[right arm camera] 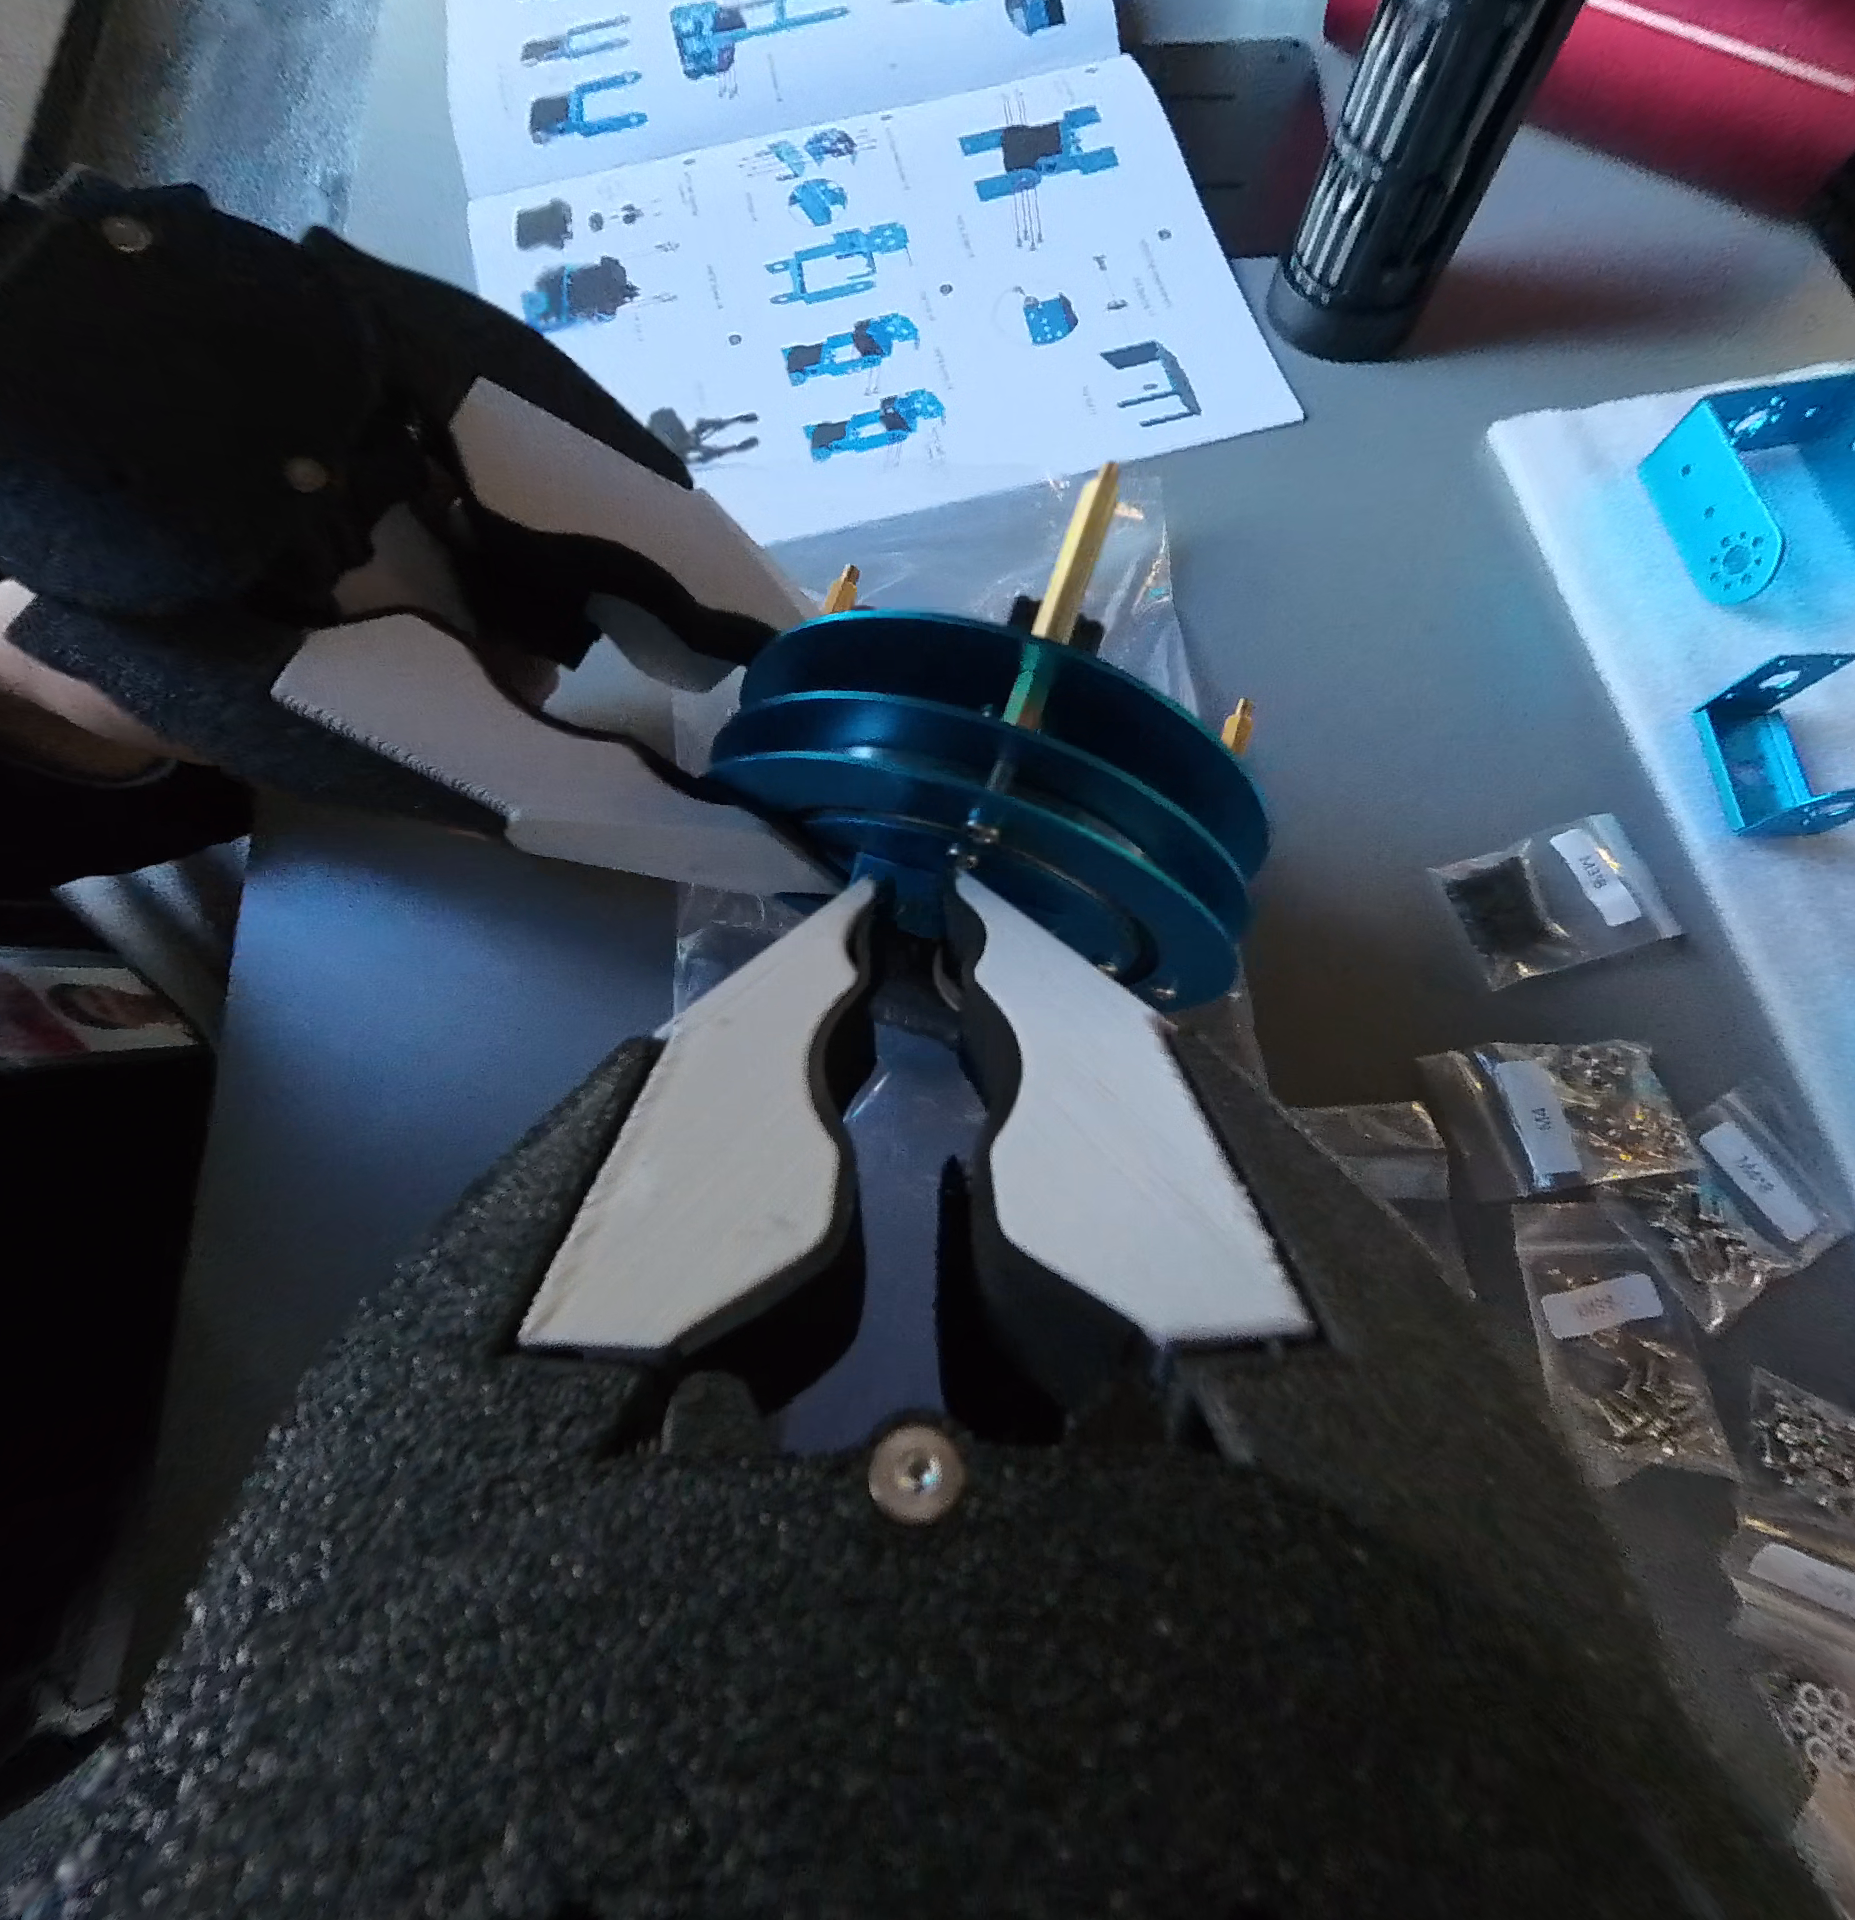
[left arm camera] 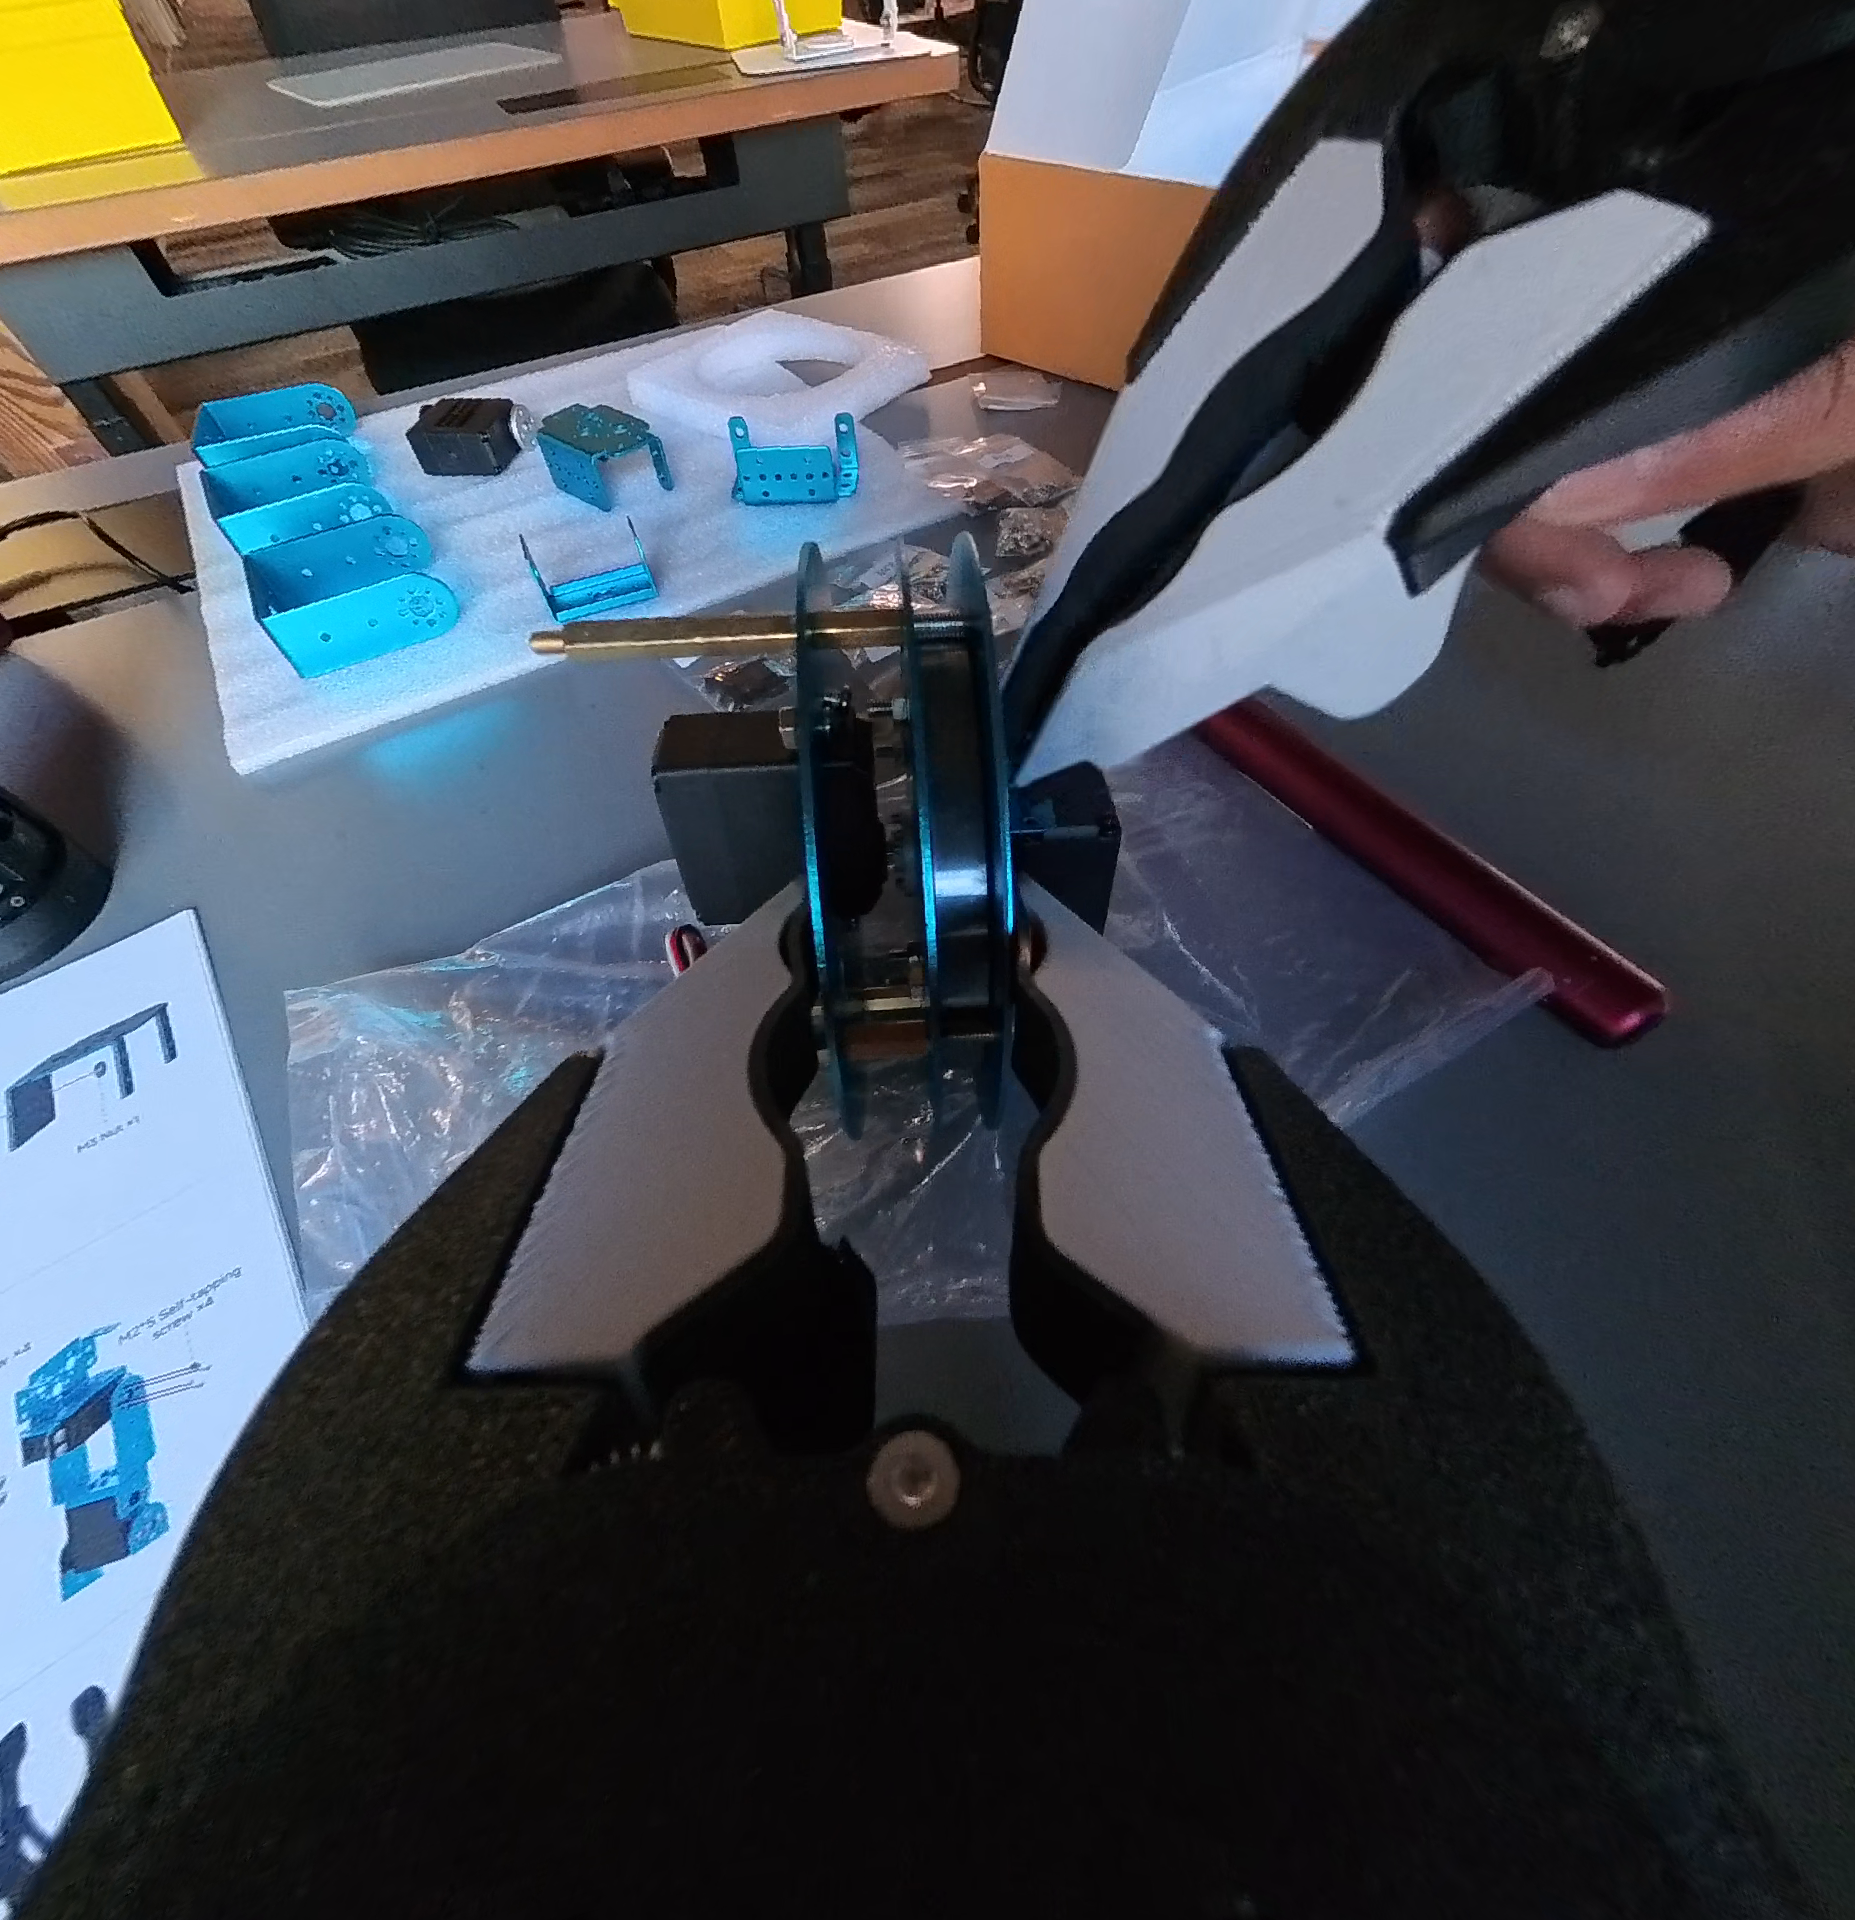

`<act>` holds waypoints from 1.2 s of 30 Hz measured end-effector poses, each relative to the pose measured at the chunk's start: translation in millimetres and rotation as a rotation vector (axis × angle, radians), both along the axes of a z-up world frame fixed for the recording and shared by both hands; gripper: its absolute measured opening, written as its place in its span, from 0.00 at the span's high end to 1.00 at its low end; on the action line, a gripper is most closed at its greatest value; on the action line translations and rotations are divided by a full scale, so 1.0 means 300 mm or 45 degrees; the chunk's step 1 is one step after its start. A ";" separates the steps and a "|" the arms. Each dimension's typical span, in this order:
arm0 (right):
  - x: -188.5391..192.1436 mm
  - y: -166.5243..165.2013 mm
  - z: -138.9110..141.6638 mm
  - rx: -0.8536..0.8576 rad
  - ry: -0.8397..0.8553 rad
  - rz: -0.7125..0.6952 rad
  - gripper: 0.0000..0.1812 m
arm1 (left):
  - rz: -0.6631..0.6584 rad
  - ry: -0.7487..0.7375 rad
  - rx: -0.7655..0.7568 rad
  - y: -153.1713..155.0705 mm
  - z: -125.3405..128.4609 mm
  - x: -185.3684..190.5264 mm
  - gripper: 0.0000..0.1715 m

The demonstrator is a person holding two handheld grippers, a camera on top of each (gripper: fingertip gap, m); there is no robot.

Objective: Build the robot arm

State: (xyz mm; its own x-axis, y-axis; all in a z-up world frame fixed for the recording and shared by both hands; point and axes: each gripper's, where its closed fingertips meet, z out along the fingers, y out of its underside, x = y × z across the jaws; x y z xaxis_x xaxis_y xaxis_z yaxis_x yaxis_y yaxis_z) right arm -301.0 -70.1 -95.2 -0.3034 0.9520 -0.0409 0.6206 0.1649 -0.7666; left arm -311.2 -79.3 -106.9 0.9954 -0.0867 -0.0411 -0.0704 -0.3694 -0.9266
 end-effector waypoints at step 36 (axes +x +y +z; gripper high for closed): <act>0.152 -0.058 -0.028 -0.218 0.233 -0.071 0.83 | -0.336 0.503 0.015 -0.048 -0.027 0.045 0.81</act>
State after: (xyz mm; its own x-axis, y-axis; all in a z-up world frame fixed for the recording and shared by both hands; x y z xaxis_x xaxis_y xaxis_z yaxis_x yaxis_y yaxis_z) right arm -255.5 -87.6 -103.7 -0.2676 0.9515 -0.1518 0.4733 -0.0075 -0.8809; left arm -297.6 -93.9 -115.0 0.8472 -0.3319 -0.4147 -0.5085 -0.2808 -0.8140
